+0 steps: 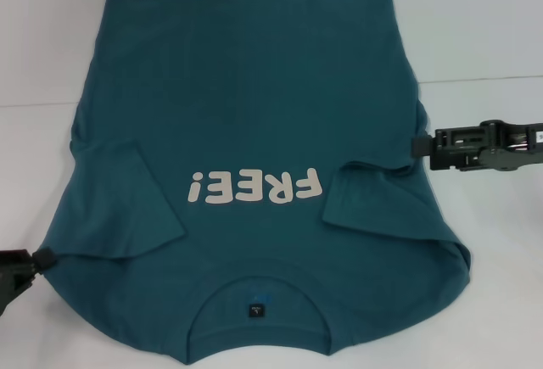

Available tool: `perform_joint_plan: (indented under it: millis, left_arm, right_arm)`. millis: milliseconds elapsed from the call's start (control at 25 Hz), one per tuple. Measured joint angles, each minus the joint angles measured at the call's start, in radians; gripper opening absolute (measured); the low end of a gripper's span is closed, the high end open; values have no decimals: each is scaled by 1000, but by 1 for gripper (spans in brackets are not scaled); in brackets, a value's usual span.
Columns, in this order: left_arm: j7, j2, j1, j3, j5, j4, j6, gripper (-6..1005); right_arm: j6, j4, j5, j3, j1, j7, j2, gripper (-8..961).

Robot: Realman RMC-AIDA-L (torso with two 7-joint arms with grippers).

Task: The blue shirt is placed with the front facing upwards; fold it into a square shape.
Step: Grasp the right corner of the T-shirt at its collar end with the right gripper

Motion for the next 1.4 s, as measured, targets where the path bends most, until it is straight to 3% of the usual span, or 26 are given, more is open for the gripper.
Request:
perform_joint_plan:
  millis: [400, 840, 1200, 1400]
  left_arm:
    - [20, 5, -15, -3, -5, -25, 12, -1]
    - [12, 5, -15, 0, -2, -25, 0, 0]
    - [12, 3, -18, 3, -5, -25, -3, 0]
    - [12, 1, -14, 1, -8, -25, -13, -1]
  right_arm:
    - [-4, 0, -1, 8, -7, 0, -3, 762]
    - [-75, -19, -206, 10, -40, 14, -59, 759]
    - [-38, -41, -288, 18, -71, 34, -58, 756]
    - [-2, -37, -326, 16, -68, 34, -31, 754]
